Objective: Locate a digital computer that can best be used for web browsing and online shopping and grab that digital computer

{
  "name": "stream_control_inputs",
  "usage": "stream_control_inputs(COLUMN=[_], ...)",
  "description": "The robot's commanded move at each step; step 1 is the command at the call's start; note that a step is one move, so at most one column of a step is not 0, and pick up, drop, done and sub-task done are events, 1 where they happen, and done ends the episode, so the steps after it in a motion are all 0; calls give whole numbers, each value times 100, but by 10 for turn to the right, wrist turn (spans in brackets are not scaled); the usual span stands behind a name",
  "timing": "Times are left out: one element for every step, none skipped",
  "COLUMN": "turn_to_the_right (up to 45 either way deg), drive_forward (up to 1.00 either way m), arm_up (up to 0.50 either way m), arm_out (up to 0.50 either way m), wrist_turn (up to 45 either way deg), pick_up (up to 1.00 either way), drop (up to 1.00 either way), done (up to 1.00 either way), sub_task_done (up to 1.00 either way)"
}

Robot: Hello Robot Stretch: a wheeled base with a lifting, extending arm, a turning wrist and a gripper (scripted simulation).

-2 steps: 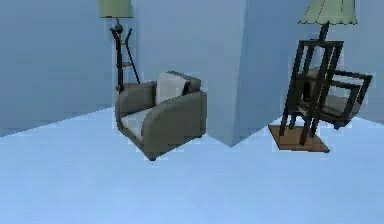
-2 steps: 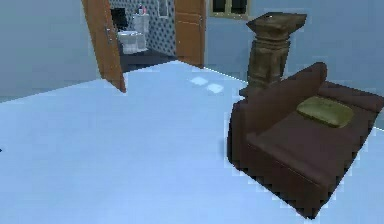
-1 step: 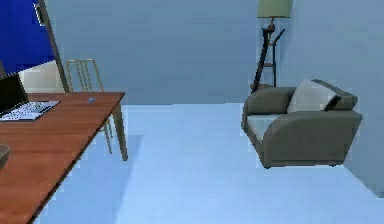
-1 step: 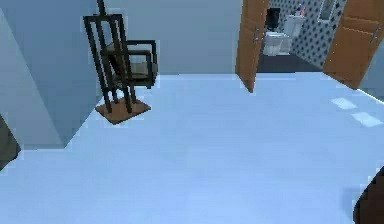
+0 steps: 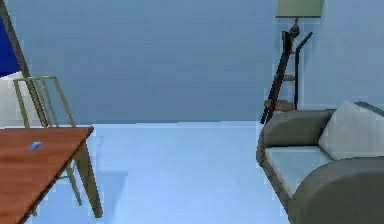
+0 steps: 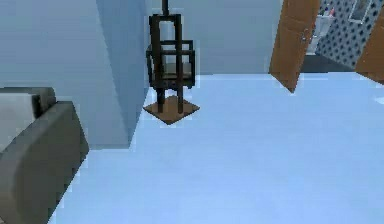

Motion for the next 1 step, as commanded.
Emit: stream_control_inputs(turn_to_the_right=[-450], drive_forward=[0], arm_up=[0], arm_out=[0], wrist_turn=[0], pick_up=[0], drop=[0], done=[0], sub_task_done=[0])
